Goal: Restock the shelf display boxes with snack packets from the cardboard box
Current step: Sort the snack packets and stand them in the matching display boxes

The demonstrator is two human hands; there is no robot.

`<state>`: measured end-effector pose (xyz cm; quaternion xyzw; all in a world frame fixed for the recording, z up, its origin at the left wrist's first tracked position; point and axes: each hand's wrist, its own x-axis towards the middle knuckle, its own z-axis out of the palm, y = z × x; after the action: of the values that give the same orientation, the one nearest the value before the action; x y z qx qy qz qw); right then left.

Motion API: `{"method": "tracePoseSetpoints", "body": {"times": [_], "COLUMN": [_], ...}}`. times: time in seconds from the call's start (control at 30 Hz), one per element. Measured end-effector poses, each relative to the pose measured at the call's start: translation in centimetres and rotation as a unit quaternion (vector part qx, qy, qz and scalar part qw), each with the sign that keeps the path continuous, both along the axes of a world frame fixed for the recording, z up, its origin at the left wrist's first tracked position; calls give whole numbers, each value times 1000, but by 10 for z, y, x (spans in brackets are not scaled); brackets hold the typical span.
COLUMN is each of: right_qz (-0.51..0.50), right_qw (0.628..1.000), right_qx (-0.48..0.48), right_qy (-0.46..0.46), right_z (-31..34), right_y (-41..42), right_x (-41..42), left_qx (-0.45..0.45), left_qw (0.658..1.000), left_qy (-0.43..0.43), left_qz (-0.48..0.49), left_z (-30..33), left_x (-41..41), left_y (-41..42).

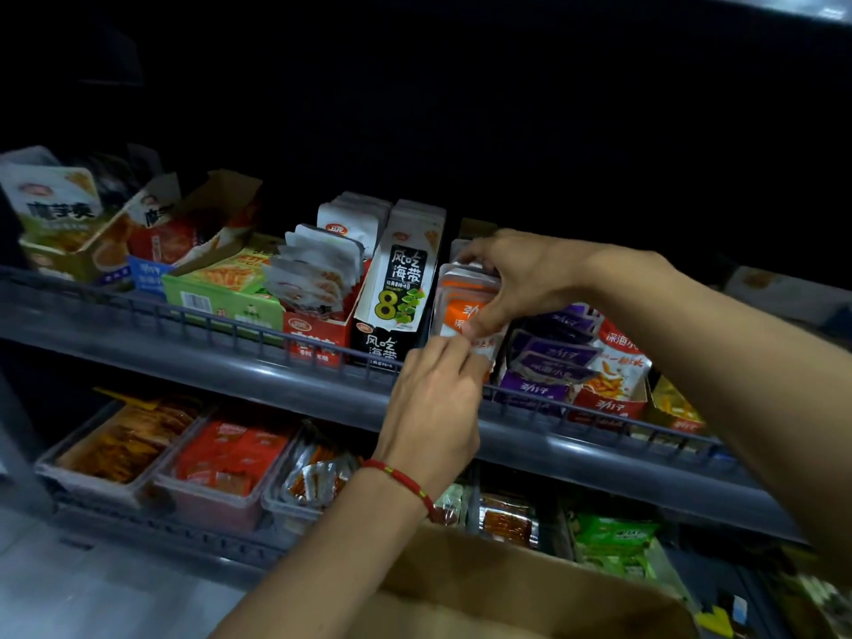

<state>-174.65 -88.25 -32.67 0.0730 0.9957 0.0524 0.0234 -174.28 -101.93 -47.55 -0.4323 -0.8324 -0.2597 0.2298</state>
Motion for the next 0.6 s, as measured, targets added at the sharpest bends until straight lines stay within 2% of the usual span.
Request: {"method": "tracePoseSetpoints", "body": {"times": [0.2,0.33,0.6], "right_qz": [2,4,123], "right_qw": [1000,1000,990], "right_qx": [-2,29,44], "right_qy": [12,3,-61], "right_z": [-6,-7,-9], "right_y": [8,12,10], "right_x": [-18,-22,-25], "left_qx": [-15,-17,10], "left_qw": [1000,1000,1000], "left_qy": [-5,0,-20], "left_qz": [-2,-2,-5], "left_z": [2,2,-2], "left_x": [-3,-3,-5], "left_y": [-1,-1,1]}}
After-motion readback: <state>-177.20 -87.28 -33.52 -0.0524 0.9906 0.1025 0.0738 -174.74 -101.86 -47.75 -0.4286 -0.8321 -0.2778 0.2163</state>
